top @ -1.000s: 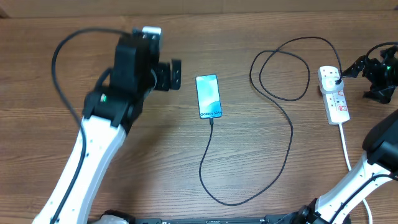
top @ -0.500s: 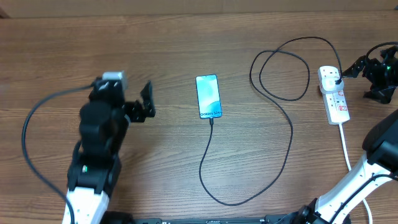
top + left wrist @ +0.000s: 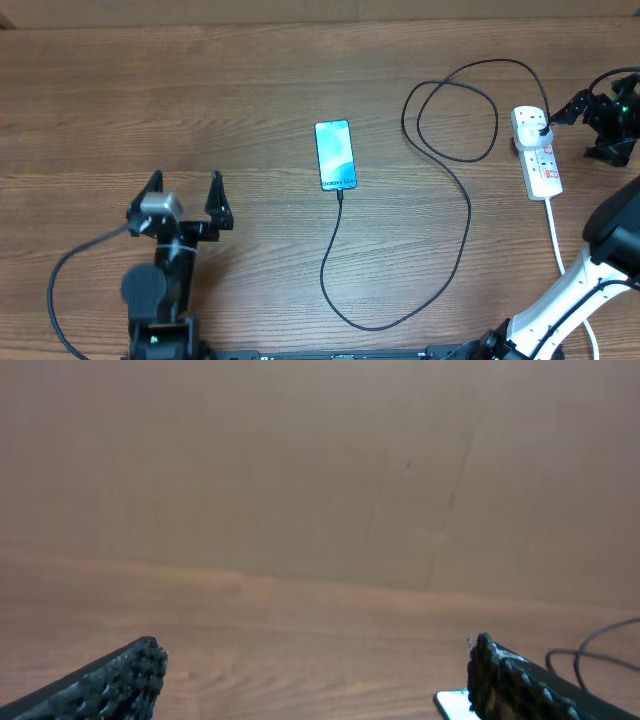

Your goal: Plug charger to phone and switch on socket

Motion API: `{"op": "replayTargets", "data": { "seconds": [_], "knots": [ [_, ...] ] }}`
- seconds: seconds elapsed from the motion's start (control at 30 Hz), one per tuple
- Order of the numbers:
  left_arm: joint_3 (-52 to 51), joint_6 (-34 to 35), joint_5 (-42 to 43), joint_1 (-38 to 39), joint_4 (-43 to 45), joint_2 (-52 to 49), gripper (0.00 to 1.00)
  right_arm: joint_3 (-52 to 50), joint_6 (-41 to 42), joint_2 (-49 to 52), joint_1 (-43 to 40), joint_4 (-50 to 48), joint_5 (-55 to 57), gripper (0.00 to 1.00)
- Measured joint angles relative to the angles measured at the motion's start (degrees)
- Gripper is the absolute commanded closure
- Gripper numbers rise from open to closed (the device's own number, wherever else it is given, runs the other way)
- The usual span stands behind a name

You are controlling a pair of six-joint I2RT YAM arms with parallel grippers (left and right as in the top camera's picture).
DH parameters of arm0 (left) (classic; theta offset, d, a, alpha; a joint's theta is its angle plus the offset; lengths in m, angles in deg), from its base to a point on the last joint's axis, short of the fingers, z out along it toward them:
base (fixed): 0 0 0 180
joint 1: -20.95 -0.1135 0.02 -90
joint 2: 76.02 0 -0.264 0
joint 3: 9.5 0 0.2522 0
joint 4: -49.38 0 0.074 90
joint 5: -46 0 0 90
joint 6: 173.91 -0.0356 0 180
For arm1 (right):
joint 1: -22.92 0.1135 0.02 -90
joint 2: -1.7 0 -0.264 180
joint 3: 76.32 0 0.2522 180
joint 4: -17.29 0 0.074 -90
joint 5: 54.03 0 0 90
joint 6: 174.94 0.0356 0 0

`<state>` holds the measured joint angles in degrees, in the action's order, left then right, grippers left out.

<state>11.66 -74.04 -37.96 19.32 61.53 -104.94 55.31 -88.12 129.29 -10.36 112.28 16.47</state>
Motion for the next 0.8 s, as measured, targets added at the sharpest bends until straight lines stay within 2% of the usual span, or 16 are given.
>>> {"op": "replayTargets", "data": {
  "seconds": [0.13,0.37,0.57,0.8],
  "knots": [
    [-4.7,0.0,0.0,0.0,1.4,7.3,0.00,0.0,0.0,0.0,0.0,0.0,0.0,0.00],
    [-6.8,0.0,-0.3,-1.2,-4.9,16.0,0.00,0.0,0.0,0.0,0.0,0.0,0.0,0.00],
    [-6.9,-0.1,-2.1,-1.2,-14.9,21.6,0.00,0.0,0.0,0.0,0.0,0.0,0.0,0.00],
    [-6.9,-3.8,-1.9,-3.2,-25.0,27.9,0.00,0.0,0.0,0.0,0.0,0.0,0.0,0.00]
  ]
}}
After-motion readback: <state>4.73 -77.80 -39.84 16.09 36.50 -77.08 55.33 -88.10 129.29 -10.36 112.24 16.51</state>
